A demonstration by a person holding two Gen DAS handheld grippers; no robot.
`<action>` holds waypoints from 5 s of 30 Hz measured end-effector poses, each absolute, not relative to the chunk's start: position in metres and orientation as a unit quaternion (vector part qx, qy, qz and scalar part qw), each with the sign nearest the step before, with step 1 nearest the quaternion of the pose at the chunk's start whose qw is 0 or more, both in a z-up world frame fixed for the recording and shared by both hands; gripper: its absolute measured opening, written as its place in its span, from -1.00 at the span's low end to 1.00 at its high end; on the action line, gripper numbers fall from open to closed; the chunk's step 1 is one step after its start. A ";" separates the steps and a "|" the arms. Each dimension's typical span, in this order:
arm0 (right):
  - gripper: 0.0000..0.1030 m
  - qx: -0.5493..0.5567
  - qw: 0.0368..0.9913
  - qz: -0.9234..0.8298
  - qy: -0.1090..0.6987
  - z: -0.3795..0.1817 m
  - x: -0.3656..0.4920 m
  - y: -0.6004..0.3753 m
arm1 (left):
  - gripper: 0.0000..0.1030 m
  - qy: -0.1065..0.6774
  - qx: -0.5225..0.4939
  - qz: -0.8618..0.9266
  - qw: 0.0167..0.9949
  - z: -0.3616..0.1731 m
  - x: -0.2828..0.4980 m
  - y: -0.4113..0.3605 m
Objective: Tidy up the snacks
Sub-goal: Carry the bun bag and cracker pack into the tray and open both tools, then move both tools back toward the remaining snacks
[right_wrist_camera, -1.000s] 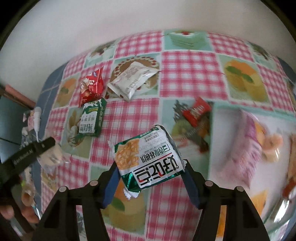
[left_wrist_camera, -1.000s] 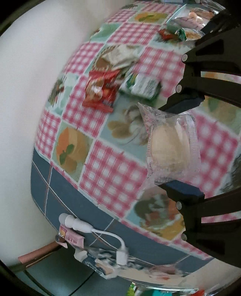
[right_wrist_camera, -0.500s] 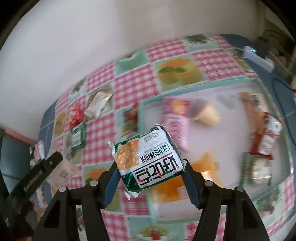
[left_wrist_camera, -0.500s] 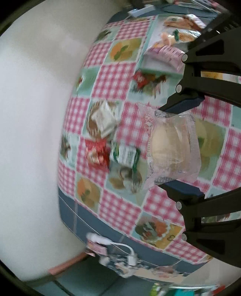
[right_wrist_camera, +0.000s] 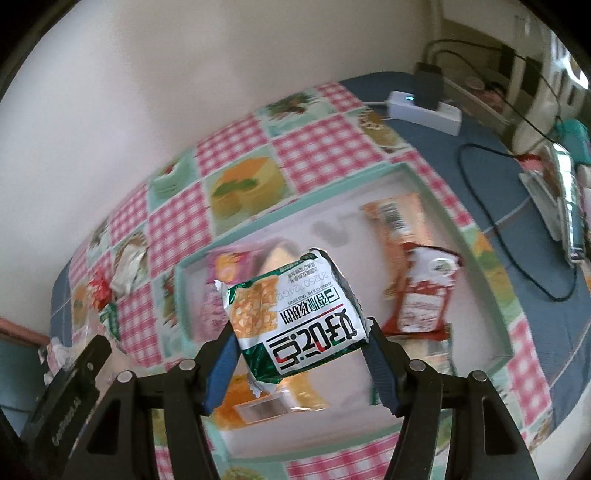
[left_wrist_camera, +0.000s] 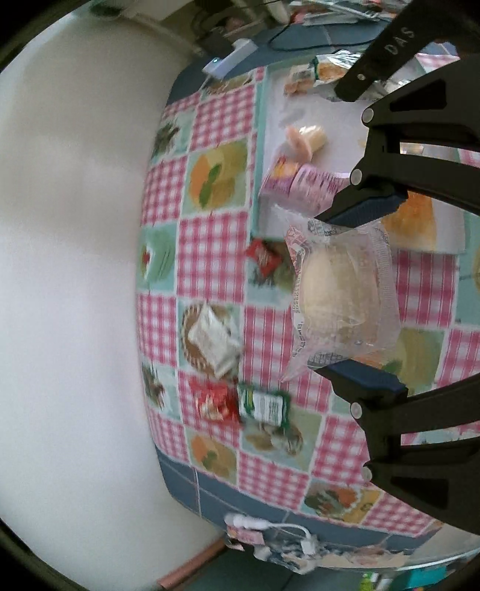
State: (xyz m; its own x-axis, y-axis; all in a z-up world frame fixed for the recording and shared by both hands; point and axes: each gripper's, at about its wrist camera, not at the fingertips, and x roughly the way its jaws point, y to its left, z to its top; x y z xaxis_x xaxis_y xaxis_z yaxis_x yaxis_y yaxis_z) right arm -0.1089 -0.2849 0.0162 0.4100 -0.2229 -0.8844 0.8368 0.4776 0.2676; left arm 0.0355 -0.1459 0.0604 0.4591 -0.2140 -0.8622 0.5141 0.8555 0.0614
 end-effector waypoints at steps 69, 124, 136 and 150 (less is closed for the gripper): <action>0.33 0.410 0.712 -0.389 0.416 0.000 -0.146 -0.325 | 0.64 0.482 0.182 -0.268 0.814 0.039 0.014 -0.185; 1.00 0.292 0.781 -0.310 0.456 0.018 -0.065 -0.253 | 0.85 0.515 0.141 -0.037 0.844 0.028 0.107 -0.050; 1.00 0.258 0.806 -0.266 0.463 0.017 -0.030 -0.212 | 0.85 0.524 0.081 0.038 0.847 0.027 0.136 0.030; 1.00 0.249 0.816 -0.232 0.467 0.010 0.013 -0.188 | 0.85 0.540 0.034 0.024 0.841 0.018 0.170 0.067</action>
